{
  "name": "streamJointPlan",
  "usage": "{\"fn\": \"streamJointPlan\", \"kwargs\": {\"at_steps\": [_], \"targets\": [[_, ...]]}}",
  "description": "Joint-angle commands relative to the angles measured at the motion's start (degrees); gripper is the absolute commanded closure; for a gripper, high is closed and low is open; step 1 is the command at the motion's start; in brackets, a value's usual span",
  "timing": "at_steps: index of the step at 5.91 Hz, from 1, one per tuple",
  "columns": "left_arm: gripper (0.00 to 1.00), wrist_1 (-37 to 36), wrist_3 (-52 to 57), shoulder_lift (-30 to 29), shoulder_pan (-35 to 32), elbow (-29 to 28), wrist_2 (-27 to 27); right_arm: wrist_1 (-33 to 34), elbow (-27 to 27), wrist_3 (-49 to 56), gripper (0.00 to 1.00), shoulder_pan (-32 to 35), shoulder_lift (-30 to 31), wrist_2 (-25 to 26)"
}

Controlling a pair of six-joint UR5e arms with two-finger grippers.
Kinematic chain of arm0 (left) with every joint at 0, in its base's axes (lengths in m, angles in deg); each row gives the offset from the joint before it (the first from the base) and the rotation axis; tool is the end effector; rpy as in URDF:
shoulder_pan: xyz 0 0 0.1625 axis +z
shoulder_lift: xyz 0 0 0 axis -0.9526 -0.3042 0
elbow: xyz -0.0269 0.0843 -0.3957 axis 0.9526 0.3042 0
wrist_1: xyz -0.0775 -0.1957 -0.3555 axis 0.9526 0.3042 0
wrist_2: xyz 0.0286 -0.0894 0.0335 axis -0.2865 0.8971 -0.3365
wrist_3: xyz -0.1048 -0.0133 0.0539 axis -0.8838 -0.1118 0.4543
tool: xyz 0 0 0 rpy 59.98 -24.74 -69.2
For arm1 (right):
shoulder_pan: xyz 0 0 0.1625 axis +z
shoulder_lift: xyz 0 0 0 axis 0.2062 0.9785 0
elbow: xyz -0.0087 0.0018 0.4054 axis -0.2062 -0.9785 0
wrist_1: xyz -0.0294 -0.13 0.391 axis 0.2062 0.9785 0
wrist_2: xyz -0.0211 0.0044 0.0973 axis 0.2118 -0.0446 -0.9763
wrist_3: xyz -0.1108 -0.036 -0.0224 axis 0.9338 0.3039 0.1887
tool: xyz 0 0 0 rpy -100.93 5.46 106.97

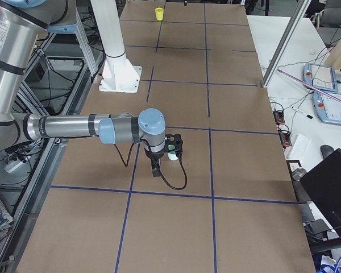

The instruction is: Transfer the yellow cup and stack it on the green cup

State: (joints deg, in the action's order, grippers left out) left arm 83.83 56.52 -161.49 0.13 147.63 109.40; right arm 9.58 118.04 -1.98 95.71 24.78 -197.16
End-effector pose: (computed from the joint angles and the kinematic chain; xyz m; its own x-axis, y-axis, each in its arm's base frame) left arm 0.0958 -0.4440 0.5218 0.6534 -0.1047 -0.7497 0.0056 0.9910 -0.1335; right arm 0.0108 -0.3394 0.5806 0.6784 -0.1286 0.7234 0.0913 0.9917 0.0907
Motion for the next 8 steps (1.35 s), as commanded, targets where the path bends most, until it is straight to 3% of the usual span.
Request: {"fn": "streamJointPlan", "kwargs": {"at_steps": [1,3,4,6,8], "targets": [[0.00,4.8,-25.2,-2.0,11.9,1.4,-11.7,0.0,0.0,0.0,0.00,-0.1,0.0,0.0],[0.00,4.5,-48.3,-3.7,19.5,1.4,-21.9,0.0,0.0,0.0,0.00,-0.1,0.0,0.0],[0.00,2.7,-60.4,-3.0,25.3,1.4,-31.3,0.0,0.0,0.0,0.00,-0.1,-0.1,0.0],[0.00,-9.1,-77.5,-2.0,30.8,2.1,-41.0,-0.1,0.0,0.9,0.00,-0.1,-0.5,0.1],[0.00,-22.7,-94.3,-2.4,34.7,2.1,-46.5,0.0,0.0,1.9,0.00,-0.5,-0.8,0.1]]}}
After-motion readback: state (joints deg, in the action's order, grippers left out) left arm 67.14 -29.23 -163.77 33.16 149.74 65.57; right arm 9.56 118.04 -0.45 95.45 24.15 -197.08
